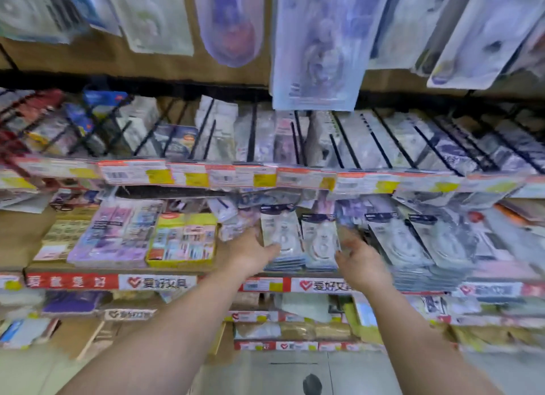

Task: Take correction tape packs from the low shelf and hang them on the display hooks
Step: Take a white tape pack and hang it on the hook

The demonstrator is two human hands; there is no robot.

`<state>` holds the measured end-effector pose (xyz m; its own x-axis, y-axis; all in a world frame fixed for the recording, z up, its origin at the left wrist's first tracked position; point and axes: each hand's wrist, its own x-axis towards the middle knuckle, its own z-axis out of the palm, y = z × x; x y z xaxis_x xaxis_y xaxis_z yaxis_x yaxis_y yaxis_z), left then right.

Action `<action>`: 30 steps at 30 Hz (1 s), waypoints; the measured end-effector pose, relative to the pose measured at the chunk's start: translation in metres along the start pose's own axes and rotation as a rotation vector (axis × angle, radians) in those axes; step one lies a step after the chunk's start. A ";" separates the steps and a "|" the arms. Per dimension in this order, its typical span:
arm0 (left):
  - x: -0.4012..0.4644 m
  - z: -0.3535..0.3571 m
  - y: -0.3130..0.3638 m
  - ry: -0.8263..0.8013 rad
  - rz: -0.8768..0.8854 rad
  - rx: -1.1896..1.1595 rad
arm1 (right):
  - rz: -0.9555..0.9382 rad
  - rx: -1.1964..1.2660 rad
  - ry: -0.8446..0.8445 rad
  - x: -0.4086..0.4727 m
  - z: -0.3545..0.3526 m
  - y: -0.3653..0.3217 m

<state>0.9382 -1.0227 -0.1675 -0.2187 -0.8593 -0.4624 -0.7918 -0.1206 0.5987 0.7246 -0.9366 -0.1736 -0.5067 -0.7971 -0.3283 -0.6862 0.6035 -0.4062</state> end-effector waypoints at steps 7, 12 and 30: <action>0.020 0.032 0.024 0.132 -0.201 -0.119 | 0.035 0.075 -0.110 0.051 0.021 0.013; 0.030 0.042 0.023 0.170 -0.249 -0.275 | 0.051 0.111 -0.165 0.063 0.034 0.015; 0.011 0.031 0.010 0.125 -0.222 -0.546 | 0.070 0.449 -0.024 0.033 -0.004 0.019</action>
<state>0.9101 -1.0184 -0.1869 0.0132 -0.8324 -0.5541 -0.3963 -0.5131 0.7614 0.6927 -0.9513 -0.1890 -0.5277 -0.7565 -0.3862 -0.3533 0.6090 -0.7101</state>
